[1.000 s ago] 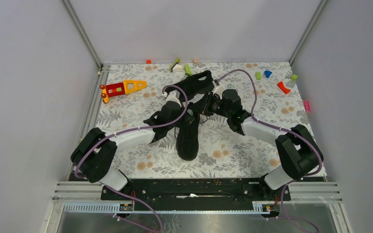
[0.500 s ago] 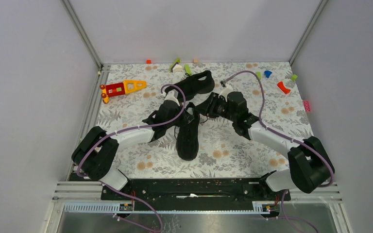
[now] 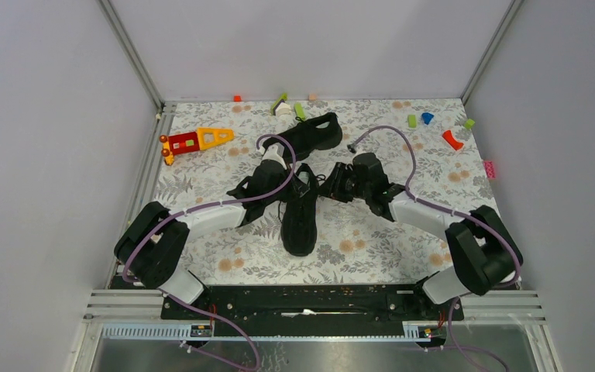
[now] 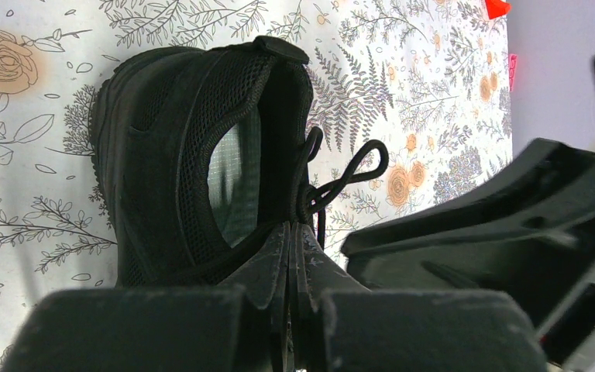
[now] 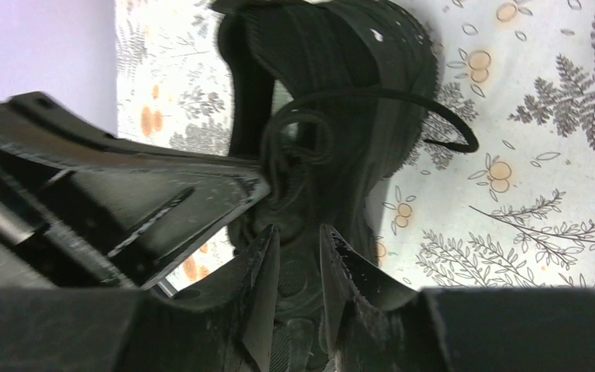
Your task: Tie the shoes
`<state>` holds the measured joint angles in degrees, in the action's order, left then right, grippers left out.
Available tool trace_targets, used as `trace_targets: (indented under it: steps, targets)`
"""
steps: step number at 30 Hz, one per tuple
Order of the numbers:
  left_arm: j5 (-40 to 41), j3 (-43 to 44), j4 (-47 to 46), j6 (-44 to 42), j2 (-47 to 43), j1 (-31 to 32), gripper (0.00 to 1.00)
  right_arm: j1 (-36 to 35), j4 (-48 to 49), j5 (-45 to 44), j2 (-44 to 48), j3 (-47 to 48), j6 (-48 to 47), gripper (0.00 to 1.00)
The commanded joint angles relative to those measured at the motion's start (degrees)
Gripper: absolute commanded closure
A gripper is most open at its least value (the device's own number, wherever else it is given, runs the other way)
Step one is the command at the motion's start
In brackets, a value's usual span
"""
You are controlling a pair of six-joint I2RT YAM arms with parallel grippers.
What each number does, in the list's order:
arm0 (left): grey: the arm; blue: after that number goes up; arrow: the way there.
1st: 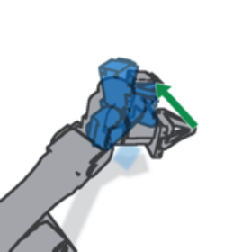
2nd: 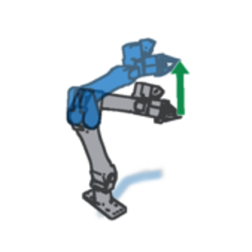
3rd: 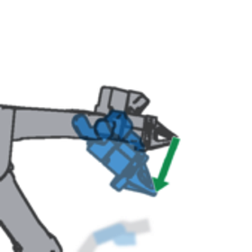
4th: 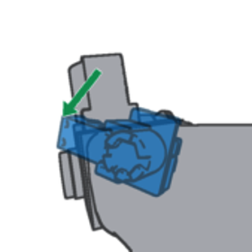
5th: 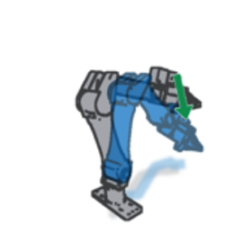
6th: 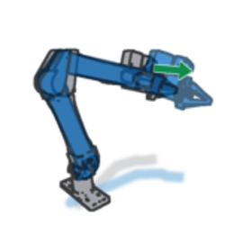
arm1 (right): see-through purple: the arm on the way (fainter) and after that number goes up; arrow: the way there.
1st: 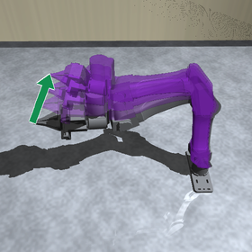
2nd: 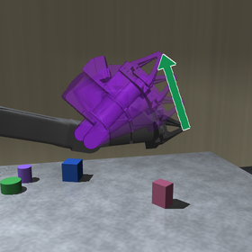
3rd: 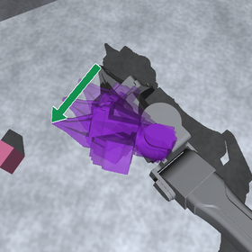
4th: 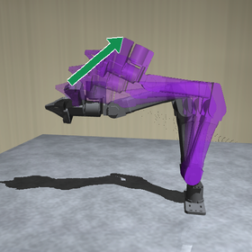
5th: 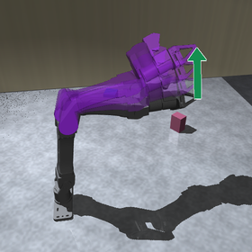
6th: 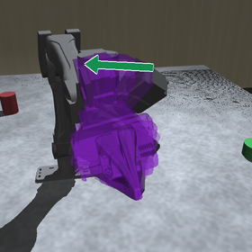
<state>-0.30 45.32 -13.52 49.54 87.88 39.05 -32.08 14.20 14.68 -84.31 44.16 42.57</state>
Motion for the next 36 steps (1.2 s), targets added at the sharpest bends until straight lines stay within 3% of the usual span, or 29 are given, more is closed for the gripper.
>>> trace_targets:
  steps: [1, 17, 22, 27, 36]
  targets:
    - [-1.42, -0.76, -0.06, -0.10, -1.72, -0.02, 1.00, 0.17, -2.14, 1.32, -2.69, 4.44, 0.20, 0.68]
    - [-2.05, -0.58, 1.23, 0.20, -2.83, -0.05, 1.00, 0.20, -3.76, 3.77, -8.32, 8.83, 1.12, 0.67]
    - [-1.98, -0.36, 1.73, 0.12, -3.26, -0.03, 1.00, 0.26, -4.68, 1.77, -7.08, 8.14, 1.04, 0.61]
    - [-2.12, -0.32, 2.18, 0.10, -3.49, 0.00, 1.00, 0.42, -5.00, 3.49, -8.66, 9.14, 1.45, 0.69]
    - [-2.74, -0.23, 3.54, 0.46, -4.21, 0.48, 1.00, 0.43, -1.28, 3.64, -5.50, 6.14, 1.21, 1.00]
